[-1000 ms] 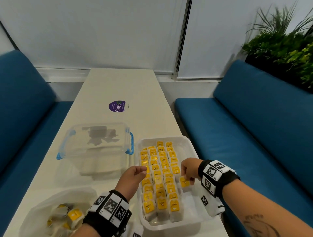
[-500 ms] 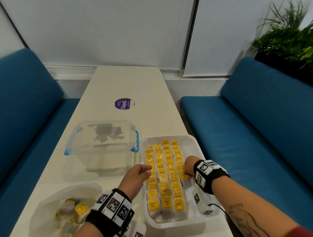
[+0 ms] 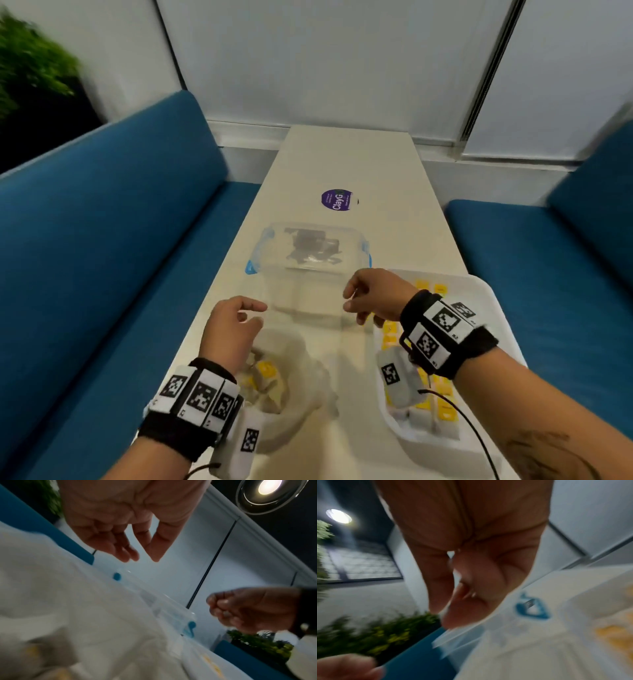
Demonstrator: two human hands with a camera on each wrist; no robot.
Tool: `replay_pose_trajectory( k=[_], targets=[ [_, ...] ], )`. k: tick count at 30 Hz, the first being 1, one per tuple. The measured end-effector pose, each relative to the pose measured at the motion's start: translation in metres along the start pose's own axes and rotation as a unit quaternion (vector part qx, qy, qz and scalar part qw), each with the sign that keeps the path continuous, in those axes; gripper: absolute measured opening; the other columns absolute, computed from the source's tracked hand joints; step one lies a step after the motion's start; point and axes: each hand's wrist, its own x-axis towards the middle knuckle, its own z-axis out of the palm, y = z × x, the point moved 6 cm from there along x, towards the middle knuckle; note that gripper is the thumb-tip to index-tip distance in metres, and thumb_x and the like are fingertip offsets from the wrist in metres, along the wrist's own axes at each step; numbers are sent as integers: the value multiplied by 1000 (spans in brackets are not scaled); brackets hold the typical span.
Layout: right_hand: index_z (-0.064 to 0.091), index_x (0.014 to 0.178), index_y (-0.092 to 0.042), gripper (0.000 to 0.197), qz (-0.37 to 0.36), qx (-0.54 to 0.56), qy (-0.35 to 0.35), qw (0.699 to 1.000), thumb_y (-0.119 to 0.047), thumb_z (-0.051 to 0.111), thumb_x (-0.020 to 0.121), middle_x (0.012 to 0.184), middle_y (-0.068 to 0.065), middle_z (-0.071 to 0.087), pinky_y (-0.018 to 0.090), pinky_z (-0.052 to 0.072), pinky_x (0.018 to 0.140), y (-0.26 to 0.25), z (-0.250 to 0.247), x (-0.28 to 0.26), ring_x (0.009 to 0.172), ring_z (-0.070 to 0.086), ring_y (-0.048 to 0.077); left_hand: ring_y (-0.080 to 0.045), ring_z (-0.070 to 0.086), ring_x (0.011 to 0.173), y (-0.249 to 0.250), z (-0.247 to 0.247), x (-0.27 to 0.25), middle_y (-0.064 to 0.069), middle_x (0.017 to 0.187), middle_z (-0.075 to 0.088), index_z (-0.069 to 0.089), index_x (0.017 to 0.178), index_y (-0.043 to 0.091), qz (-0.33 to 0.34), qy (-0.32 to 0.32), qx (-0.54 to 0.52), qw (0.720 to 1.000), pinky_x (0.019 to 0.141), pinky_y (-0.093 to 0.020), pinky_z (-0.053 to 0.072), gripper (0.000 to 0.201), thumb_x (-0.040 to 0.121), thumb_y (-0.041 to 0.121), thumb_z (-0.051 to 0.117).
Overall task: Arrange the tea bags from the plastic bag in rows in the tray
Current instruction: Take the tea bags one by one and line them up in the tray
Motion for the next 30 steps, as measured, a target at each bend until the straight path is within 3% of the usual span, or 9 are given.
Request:
replay_pose_trajectory(
  k=[3, 6, 10, 14, 18, 20, 23, 28, 30],
  targets=[
    [60, 95, -5, 16, -60, -18, -132, 989, 6, 60, 83, 75, 4, 60, 23, 52, 49, -44, 74, 5, 64, 61, 15, -20, 46, 120, -27, -18, 1, -1, 126, 50, 62, 70, 35, -13, 13, 142, 990, 93, -32, 35, 33, 79, 3, 60],
    [57, 123, -4, 39, -102, -229, -189, 949, 0, 59, 84, 110, 12, 63, 30, 50, 79, -60, 140, 17, 99, 61, 26, -21, 31, 135, -57, -20, -2, 0, 150, 30, 67, 85, 35, -71, -23, 214, 974, 107, -38, 25, 28, 79, 8, 59],
    [49, 130, -6, 46, -151, -416, -195, 875, -9, 60, 86, 133, 15, 47, 36, 42, 96, -59, 193, 25, 119, 49, 32, -22, 42, 128, -85, -15, -1, -9, 143, 37, 58, 122, 27, -71, -86, 144, 983, 101, -24, 33, 52, 81, -4, 52],
    [27, 145, -10, 83, -171, -506, -181, 826, -28, 71, 77, 151, 14, 20, 43, 28, 114, -42, 225, 42, 140, 20, 32, -14, 47, 104, -85, -14, -8, 0, 118, 42, 49, 133, 22, -37, -120, 111, 986, 87, -15, 33, 61, 83, -12, 40],
    [39, 138, -22, 60, -182, -553, -178, 793, -30, 63, 84, 144, 11, 27, 46, 44, 96, -43, 231, 38, 130, 29, 36, -13, 48, 103, -89, -19, -10, 5, 111, 39, 49, 133, 23, -23, -112, 103, 988, 83, -14, 34, 65, 81, -15, 41],
    [37, 137, -17, 59, -179, -523, -145, 821, -27, 63, 85, 140, 11, 32, 46, 47, 88, -45, 227, 36, 122, 37, 35, -10, 47, 97, -92, -24, -10, 7, 111, 41, 51, 131, 23, -16, -85, 104, 991, 78, -10, 33, 63, 81, -15, 43],
    [28, 140, -10, 71, -186, -502, -109, 838, -24, 66, 83, 144, 15, 26, 48, 46, 93, -51, 225, 32, 123, 37, 36, -9, 49, 92, -93, -29, -8, 7, 110, 44, 55, 126, 24, -2, -60, 98, 993, 69, -8, 34, 57, 82, -12, 47],
    [40, 138, -20, 57, -198, -576, -180, 772, -34, 59, 87, 149, 8, 20, 48, 45, 96, -48, 244, 27, 137, 17, 36, -14, 51, 97, -90, -25, -12, 6, 107, 44, 56, 126, 23, -12, -95, 82, 992, 83, -21, 44, 64, 77, -17, 42],
    [45, 134, -20, 52, -213, -574, -186, 768, -33, 60, 86, 144, 7, 28, 47, 48, 92, -44, 247, 28, 132, 24, 33, -12, 50, 95, -90, -27, -15, 8, 108, 44, 55, 127, 24, -10, -85, 100, 991, 81, -19, 41, 66, 77, -17, 41]
  ],
)
